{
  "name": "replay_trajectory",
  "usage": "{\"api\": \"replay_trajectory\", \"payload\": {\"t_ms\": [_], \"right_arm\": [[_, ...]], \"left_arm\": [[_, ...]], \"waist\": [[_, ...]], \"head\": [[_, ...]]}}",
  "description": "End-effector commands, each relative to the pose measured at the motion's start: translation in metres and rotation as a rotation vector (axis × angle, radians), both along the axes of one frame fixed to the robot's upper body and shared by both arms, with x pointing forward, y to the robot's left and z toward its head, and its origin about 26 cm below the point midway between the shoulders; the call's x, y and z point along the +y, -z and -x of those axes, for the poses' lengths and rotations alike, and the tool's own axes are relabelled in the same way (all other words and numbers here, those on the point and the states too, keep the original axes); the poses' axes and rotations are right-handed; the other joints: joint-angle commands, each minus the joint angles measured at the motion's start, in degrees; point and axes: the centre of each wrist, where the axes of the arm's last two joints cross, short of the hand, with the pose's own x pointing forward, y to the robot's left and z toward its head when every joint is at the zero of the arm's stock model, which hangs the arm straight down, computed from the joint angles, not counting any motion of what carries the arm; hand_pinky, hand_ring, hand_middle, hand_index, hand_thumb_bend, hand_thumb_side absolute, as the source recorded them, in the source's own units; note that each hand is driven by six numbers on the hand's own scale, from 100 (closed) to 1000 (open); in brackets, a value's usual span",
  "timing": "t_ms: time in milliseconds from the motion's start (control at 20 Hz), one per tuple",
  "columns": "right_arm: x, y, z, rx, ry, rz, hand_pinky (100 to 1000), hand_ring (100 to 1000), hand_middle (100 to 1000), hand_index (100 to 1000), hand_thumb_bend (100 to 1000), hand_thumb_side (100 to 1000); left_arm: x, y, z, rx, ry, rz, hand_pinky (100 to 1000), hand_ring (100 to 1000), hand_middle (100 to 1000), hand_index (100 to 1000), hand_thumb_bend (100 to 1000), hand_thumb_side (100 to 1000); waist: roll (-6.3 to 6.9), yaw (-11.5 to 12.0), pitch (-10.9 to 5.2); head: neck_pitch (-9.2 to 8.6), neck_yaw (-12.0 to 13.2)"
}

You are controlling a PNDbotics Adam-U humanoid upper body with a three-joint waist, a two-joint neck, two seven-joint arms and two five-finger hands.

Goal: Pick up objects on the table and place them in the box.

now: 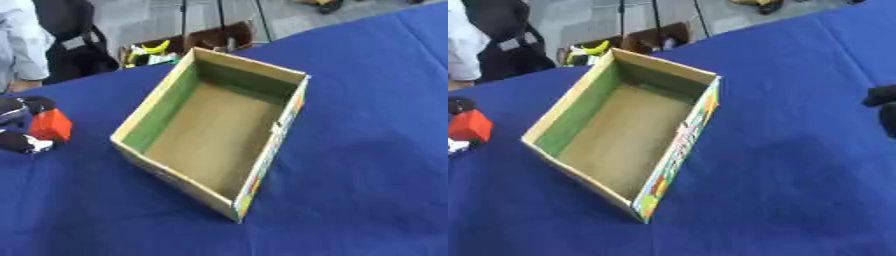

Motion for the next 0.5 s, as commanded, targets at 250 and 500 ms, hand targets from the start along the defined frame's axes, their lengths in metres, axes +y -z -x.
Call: {"api": "replay_trajectory", "payload": {"t_ms": [250,500], "right_arm": [[-0.0031,-0.0099,0.0034,-0.029,-0.003,0.016,879,881,682,784,276,795],[-0.0036,-0.0094,0.0034,-0.028,0.000,0.012,880,881,681,784,274,795]], "left_arm": [[0.0078,-0.0146,0.0063,-0.023,-0.033,-0.012,448,644,771,921,306,565],[0.0093,-0.0137,0.0076,-0.077,-0.042,0.007,362,557,653,850,151,578]], "waist": [[-0.30,0.0,-1.09],[-0.29,0.0,-1.19]], "head": [[-0.67,0.3],[-0.79,0.2]]}}
